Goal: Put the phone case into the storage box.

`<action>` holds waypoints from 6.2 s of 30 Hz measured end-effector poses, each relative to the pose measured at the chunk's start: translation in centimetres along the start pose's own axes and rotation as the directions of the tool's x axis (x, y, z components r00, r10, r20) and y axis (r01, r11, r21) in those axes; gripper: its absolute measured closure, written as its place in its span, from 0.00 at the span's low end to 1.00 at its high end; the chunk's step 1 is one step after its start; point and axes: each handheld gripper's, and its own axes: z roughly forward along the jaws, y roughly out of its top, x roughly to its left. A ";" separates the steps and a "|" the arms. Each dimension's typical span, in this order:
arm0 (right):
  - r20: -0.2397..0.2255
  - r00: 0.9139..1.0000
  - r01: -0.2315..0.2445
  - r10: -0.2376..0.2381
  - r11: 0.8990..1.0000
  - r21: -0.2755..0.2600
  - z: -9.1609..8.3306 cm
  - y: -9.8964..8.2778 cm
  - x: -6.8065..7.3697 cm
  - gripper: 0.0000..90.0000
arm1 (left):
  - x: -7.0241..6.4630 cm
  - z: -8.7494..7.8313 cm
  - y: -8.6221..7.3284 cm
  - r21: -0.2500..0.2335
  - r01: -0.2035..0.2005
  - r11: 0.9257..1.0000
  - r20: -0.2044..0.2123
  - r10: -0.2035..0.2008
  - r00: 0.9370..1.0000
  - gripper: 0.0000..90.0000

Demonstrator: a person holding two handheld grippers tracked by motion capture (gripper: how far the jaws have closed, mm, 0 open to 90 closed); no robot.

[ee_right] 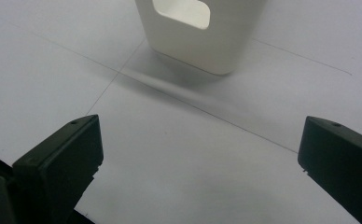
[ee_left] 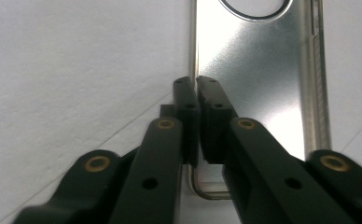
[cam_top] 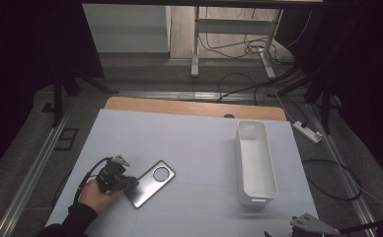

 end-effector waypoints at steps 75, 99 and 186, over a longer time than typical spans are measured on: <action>-0.356 0.932 0.007 -0.074 0.982 -0.186 1.9 9.5 2.9 0.00 | -9.7 -6.3 0.4 -0.441 -0.151 0.885 -0.063 0.137 0.989 0.99; -0.480 0.877 -0.034 -0.031 0.991 -0.126 5.7 13.0 6.9 0.00 | -11.3 -5.2 2.0 -0.463 -0.178 0.869 -0.049 0.175 0.983 0.99; -0.652 0.758 -0.112 0.005 0.986 -0.122 8.1 15.3 10.0 0.95 | -10.9 -2.3 3.0 -0.410 -0.102 0.906 0.382 0.272 0.883 0.00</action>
